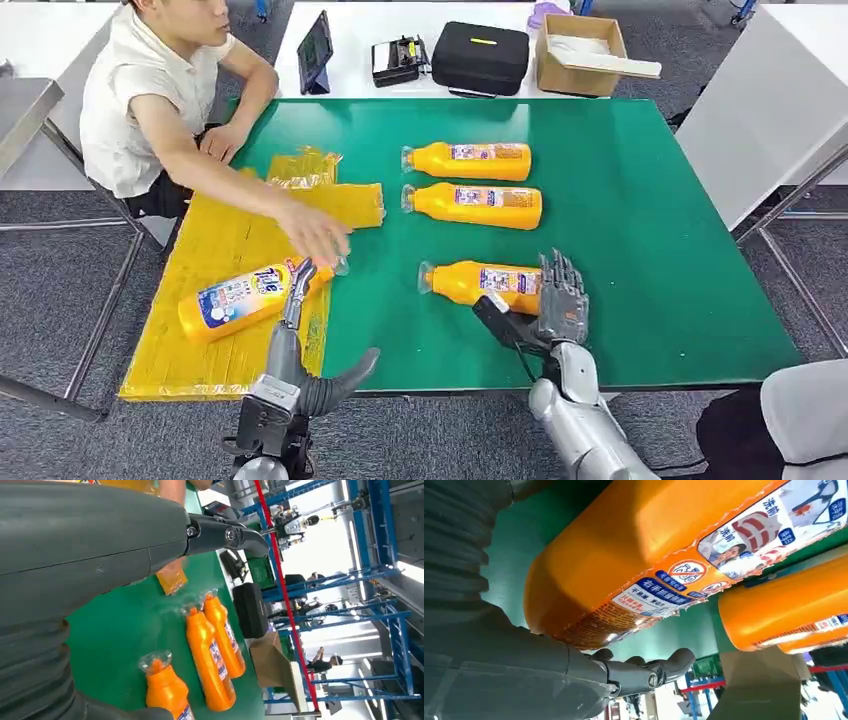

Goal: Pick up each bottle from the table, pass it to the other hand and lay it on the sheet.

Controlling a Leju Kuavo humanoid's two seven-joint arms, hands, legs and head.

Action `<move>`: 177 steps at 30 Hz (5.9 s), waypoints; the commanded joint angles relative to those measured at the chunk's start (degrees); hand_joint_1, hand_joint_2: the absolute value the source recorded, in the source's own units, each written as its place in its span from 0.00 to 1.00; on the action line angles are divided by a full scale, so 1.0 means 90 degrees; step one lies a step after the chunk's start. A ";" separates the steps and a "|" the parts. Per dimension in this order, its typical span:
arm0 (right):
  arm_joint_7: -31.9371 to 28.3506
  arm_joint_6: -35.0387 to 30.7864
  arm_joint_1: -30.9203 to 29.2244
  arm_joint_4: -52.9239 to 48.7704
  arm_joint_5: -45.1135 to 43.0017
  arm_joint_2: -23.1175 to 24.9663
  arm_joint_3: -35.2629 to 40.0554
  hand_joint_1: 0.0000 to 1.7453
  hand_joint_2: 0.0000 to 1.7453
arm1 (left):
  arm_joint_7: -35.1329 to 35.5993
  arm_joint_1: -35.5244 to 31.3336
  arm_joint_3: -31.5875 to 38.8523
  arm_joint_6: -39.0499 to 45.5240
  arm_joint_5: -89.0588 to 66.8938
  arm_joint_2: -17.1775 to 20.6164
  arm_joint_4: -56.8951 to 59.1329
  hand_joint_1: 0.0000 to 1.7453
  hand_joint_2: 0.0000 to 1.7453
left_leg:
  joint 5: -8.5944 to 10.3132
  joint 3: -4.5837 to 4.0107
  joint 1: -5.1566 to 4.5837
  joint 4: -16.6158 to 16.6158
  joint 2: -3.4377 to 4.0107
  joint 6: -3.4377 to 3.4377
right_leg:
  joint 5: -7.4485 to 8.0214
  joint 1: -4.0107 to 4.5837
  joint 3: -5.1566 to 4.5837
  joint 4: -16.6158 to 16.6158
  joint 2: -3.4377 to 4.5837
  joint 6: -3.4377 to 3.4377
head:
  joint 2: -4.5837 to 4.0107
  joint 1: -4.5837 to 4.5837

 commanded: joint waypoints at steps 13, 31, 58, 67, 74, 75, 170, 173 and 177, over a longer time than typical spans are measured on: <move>0.0841 0.1787 -0.1108 0.1857 0.0926 -0.0165 0.0719 1.00 1.00 | 0.0235 -0.0350 -0.0177 -0.0353 0.0171 -0.0004 0.0474 0.00 1.00 | -0.0027 0.0090 0.0006 -0.0008 0.0026 0.0003 | -0.0005 0.0012 0.0026 -0.0021 0.0023 -0.0027 | 0.0000 0.0000; -0.2967 0.2211 0.0654 -0.2095 -0.3587 -0.0049 0.0599 1.00 1.00 | 0.0646 -0.0147 0.0123 -0.1409 0.2896 0.0013 0.0788 0.00 1.00 | -0.0033 0.0121 0.0012 -0.0016 0.0073 -0.0010 | 0.0005 0.0030 0.0096 -0.0026 0.0065 -0.0052 | 0.0000 0.0000; -0.3292 0.3027 -0.0146 -0.1099 -0.4617 0.0379 0.2988 1.00 1.00 | 0.0635 -0.0714 -0.0375 -0.2159 0.3630 0.0160 0.0701 0.00 1.00 | -0.0040 0.0024 0.0007 -0.0004 0.0082 -0.0010 | -0.0009 0.0014 0.0013 -0.0005 0.0085 -0.0029 | 0.0000 0.0000; -0.3112 0.3212 -0.0445 -0.0988 -0.4370 0.0475 0.3577 1.00 1.00 | 0.0660 -0.0920 -0.0297 -0.2111 0.3679 0.0067 0.0951 0.00 1.00 | -0.0032 -0.0009 0.0004 -0.0001 0.0065 -0.0012 | -0.0006 0.0007 -0.0016 0.0001 0.0076 -0.0017 | 0.0000 0.0000; -0.2942 0.3178 -0.0655 -0.0888 -0.4187 0.0511 0.3856 1.00 1.00 | 0.0677 -0.1018 -0.0235 -0.2174 0.3789 0.0032 0.1029 0.00 1.00 | -0.0036 0.0003 0.0004 -0.0001 0.0064 -0.0012 | -0.0012 0.0011 -0.0005 0.0001 0.0070 -0.0024 | 0.0000 0.0000; -0.2942 0.3178 -0.0655 -0.0888 -0.4187 0.0511 0.3856 1.00 1.00 | 0.0677 -0.1018 -0.0235 -0.2174 0.3789 0.0032 0.1029 0.00 1.00 | -0.0034 -0.0002 0.0005 -0.0002 0.0063 -0.0011 | -0.0009 0.0010 -0.0010 0.0000 0.0071 -0.0020 | 0.0000 0.0000; -0.4403 -0.1147 0.1227 -0.2346 -0.3711 0.0981 0.1218 0.00 1.00 | 0.1871 -0.3626 0.0509 -0.0145 -0.5677 0.0719 0.5467 0.95 1.00 | -0.0026 -0.0005 0.0007 -0.0003 0.0043 -0.0013 | -0.0011 0.0011 -0.0008 0.0002 0.0047 -0.0027 | 0.0000 0.0000; -0.4420 -0.1110 0.1183 -0.2283 -0.3745 0.1002 0.1201 0.00 1.00 | 0.1767 -0.3701 0.0528 -0.0117 -0.5608 0.0710 0.5631 0.95 1.00 | -0.0026 -0.0003 0.0004 -0.0003 0.0054 -0.0010 | -0.0011 0.0008 -0.0010 0.0003 0.0058 -0.0024 | 0.0000 0.0000; -0.4459 -0.1109 0.1178 -0.2219 -0.3751 0.1007 0.1208 0.00 1.00 | 0.1753 -0.3762 0.0477 -0.0301 -0.5605 0.0730 0.5749 1.00 1.00 | -0.0030 0.0000 0.0006 -0.0002 0.0061 -0.0012 | -0.0012 0.0009 -0.0007 0.0003 0.0065 -0.0024 | 0.0000 0.0000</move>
